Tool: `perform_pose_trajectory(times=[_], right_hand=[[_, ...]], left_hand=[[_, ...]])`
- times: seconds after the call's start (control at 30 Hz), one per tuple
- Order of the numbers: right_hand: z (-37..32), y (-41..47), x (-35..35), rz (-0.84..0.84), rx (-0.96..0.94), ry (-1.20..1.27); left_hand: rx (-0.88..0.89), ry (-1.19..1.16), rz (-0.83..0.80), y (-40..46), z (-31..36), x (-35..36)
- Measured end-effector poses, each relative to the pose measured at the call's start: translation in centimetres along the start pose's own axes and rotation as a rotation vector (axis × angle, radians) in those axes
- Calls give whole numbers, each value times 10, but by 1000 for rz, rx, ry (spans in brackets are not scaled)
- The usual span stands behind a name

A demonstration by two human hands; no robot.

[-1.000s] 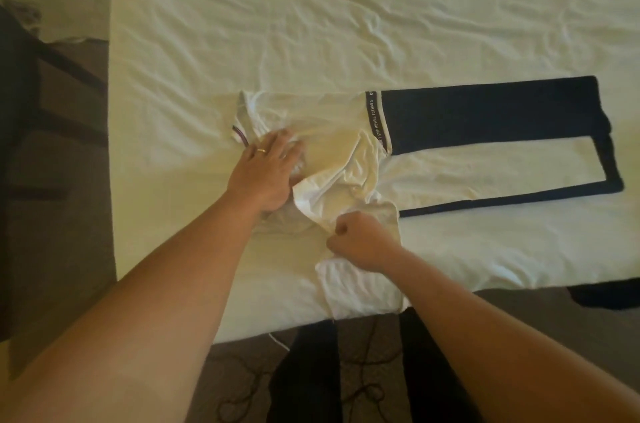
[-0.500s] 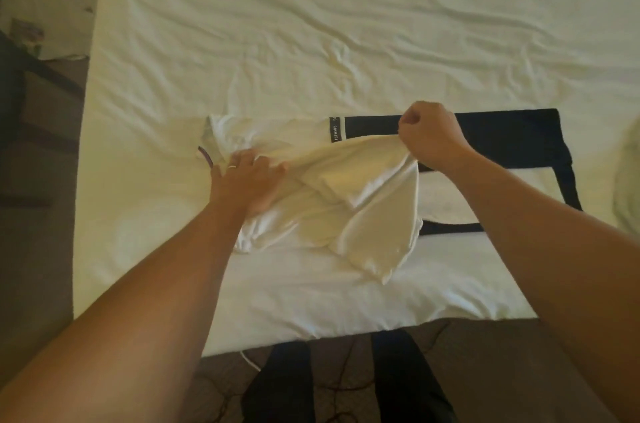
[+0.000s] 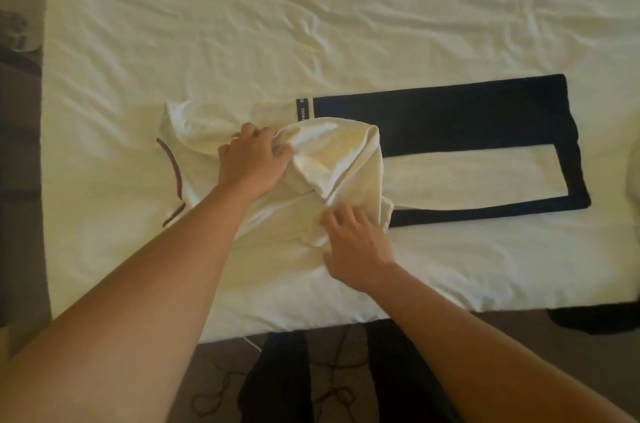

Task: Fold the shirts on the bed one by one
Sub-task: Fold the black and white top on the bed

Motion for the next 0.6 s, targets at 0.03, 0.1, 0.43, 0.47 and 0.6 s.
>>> perform_pose_trajectory(times=[0.03, 0.1, 0.43, 0.47, 0.6], right_hand=[[3, 3, -2, -4, -2, 33], [15, 9, -13, -50, 66, 191], [177, -9, -150, 317, 554, 1286], [201, -13, -157, 387, 591, 1352], [269, -19, -170, 524, 699, 1187]], left_hand=[[-18, 3, -5, 3, 0, 0], [-28, 26, -12, 7, 2, -1], [-95, -35, 4, 17, 24, -13], [-110, -36, 0, 17, 25, -12], [-138, 4, 39, 23, 25, -10]])
Point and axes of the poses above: each hand's wrist, its own y-axis towards the middle knuckle, its own x-axis out of the palm, z = x × y, the point moved 9 cm from there along y, towards the middle knuckle, and after that the axes turned 3 degrees about y, right-handed, at the moved point
